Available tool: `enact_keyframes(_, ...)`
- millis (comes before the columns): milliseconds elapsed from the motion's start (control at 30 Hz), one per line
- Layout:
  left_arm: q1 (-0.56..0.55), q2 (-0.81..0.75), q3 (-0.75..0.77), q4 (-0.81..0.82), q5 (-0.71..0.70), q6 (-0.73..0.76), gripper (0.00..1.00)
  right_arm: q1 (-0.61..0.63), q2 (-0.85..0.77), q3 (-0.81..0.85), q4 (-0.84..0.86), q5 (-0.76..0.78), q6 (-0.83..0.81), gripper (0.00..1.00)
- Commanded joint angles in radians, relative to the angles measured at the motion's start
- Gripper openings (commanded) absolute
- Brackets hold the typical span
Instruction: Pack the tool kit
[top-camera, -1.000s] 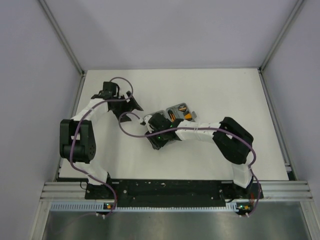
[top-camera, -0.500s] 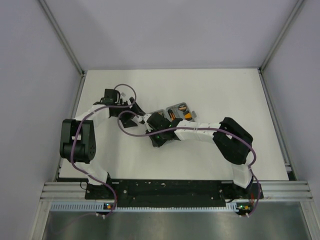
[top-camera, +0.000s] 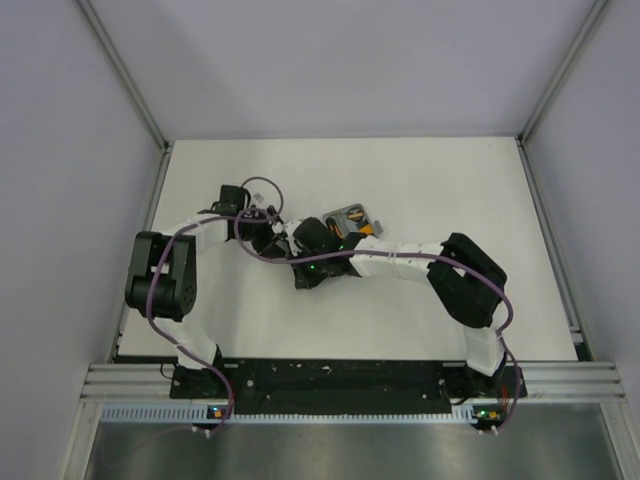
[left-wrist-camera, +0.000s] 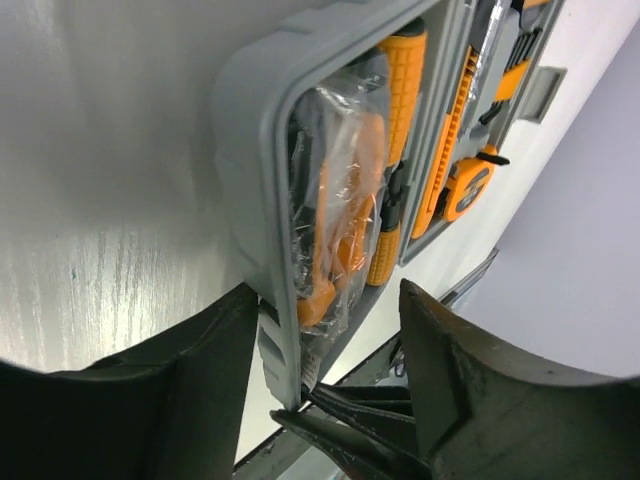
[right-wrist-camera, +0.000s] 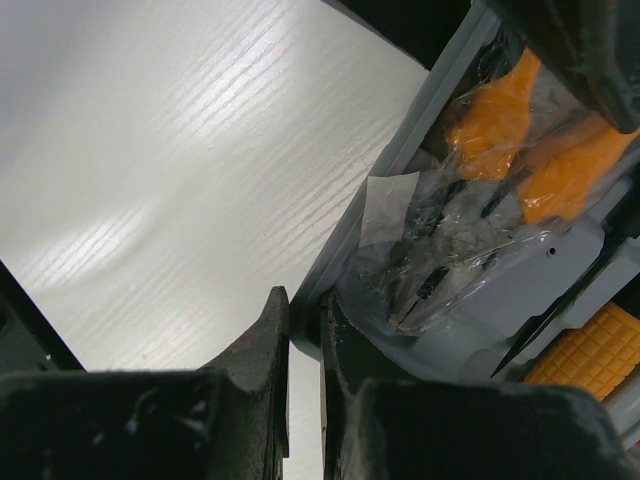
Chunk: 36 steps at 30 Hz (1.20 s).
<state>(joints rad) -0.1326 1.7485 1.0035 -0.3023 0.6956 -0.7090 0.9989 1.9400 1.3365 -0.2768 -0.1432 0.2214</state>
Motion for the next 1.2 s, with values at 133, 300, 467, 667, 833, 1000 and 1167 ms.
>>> enact_keyframes(133,-0.012,0.032,0.006,0.045,0.021,-0.049,0.47,-0.023,-0.065,0.038,0.186,-0.076,0.105,0.00)
enact_keyframes(300,-0.024,0.029,0.012,0.107,0.045,-0.073,0.46,-0.032,-0.067,0.036,0.240,-0.121,0.133,0.00)
enact_keyframes(467,-0.030,0.039,0.012,0.134,0.056,-0.076,0.51,-0.051,-0.090,0.024,0.315,-0.167,0.154,0.00)
enact_keyframes(667,-0.030,0.046,0.018,0.144,0.061,-0.078,0.53,-0.068,-0.118,-0.003,0.350,-0.183,0.170,0.00)
enact_keyframes(833,-0.030,0.042,0.037,0.128,0.047,-0.072,0.41,-0.072,-0.105,-0.002,0.327,-0.177,0.179,0.00)
enact_keyframes(1000,-0.030,0.040,0.095,0.031,-0.011,-0.012,0.24,-0.071,-0.093,0.016,0.243,-0.112,0.180,0.15)
enact_keyframes(1167,-0.030,0.046,0.168,-0.107,-0.103,0.065,0.21,-0.075,-0.162,-0.020,0.194,0.022,0.168,0.62)
